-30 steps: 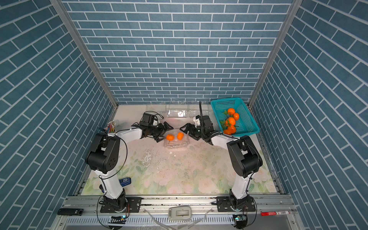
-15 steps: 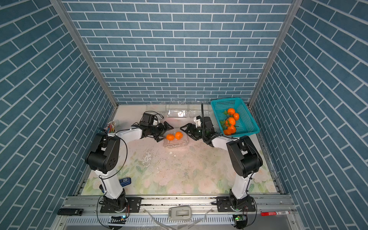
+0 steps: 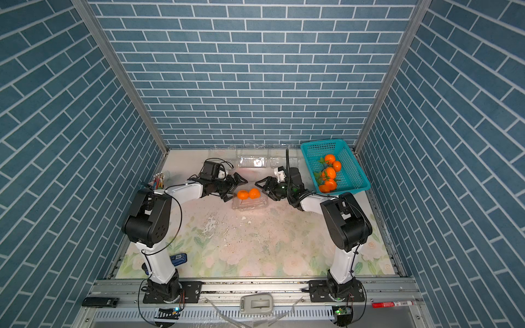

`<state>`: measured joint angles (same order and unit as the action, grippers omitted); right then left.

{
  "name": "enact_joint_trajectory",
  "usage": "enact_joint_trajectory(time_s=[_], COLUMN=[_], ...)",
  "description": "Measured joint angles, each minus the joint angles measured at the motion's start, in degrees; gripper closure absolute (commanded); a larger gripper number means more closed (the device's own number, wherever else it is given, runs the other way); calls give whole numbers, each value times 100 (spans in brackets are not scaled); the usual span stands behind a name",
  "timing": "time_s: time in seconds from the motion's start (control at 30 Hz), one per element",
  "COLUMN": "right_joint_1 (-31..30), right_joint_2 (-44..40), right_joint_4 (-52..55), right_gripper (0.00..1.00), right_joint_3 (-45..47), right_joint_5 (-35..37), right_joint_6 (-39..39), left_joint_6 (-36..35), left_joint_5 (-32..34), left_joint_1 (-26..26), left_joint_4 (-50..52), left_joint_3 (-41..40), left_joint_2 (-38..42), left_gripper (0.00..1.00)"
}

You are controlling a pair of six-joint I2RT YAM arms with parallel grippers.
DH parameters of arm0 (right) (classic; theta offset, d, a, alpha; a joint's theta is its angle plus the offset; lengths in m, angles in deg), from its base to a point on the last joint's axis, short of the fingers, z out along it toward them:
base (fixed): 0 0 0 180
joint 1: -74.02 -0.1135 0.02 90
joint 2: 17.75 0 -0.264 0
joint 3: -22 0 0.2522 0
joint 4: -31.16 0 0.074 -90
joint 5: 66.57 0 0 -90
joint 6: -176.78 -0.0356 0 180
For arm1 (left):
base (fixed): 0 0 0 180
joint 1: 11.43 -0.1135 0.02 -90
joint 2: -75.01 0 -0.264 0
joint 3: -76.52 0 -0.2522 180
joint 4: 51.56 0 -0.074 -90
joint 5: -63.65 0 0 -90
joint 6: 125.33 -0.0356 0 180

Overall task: Take oranges out of containers
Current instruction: Open the packing box at the center of the board.

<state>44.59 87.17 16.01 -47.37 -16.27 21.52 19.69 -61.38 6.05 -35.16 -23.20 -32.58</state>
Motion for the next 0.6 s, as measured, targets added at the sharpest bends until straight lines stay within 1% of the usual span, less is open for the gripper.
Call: enact_joint_trajectory(time_s=[0.27,0.43,0.6], right_joint_1=[-68,-70,-111], right_joint_2=[83,164,247], right_joint_4=[50,-372,-903], right_gripper=[42,52,57], right_joint_3=[26,267,581], right_joint_5=[9,118,367], right_joint_6=[-210,-575,-1110], left_joint_6=[35,22,-17], left_joint_5=[-22,-46,-131], left_joint_1=[-33,-61,-205], left_joint_4=[-166,-203,-164], left_joint_3=[0,28,144], left_joint_2=[0,0,0], left_gripper=[0,1,1])
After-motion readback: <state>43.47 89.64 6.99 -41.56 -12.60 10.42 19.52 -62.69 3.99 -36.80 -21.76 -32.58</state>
